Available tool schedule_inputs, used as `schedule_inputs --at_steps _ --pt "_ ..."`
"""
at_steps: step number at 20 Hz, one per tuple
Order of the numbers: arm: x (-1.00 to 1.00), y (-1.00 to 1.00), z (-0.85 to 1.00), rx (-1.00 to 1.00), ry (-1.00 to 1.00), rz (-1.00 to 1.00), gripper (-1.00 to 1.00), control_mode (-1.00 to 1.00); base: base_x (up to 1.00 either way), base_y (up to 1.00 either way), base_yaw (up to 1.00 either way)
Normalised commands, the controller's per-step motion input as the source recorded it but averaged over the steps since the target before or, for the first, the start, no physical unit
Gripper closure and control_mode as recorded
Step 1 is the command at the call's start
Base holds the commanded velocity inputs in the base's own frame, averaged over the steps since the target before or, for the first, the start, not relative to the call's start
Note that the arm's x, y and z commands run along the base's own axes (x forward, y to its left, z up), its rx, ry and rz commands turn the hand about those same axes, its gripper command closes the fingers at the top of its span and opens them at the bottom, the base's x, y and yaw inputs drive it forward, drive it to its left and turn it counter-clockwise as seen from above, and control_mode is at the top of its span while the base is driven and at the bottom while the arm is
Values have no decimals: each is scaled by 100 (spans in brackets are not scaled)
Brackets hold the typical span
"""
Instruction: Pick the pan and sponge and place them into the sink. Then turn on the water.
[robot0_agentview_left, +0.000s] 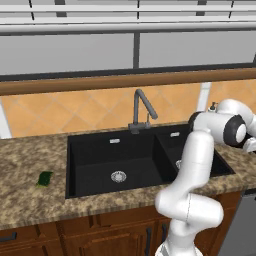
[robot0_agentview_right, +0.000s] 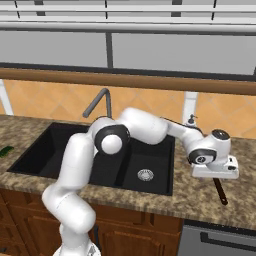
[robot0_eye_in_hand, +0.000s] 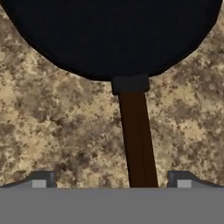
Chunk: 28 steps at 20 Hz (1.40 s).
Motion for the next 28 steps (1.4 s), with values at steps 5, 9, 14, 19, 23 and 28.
schedule_inputs --at_steps 5,9,14,19,23,28 --pt "24 0 -42 0 0 0 -100 -100 0 0 0" --pt "23 0 -39 0 0 0 -100 -100 0 0 0" --pt "24 0 -34 0 0 0 -100 -100 0 0 0" --pt "7 0 -9 -1 3 0 100 -100 0 0 0" --pt "0 0 0 0 2 0 100 -100 0 0 0" --pt "0 0 0 0 0 0 100 -100 0 0 0"
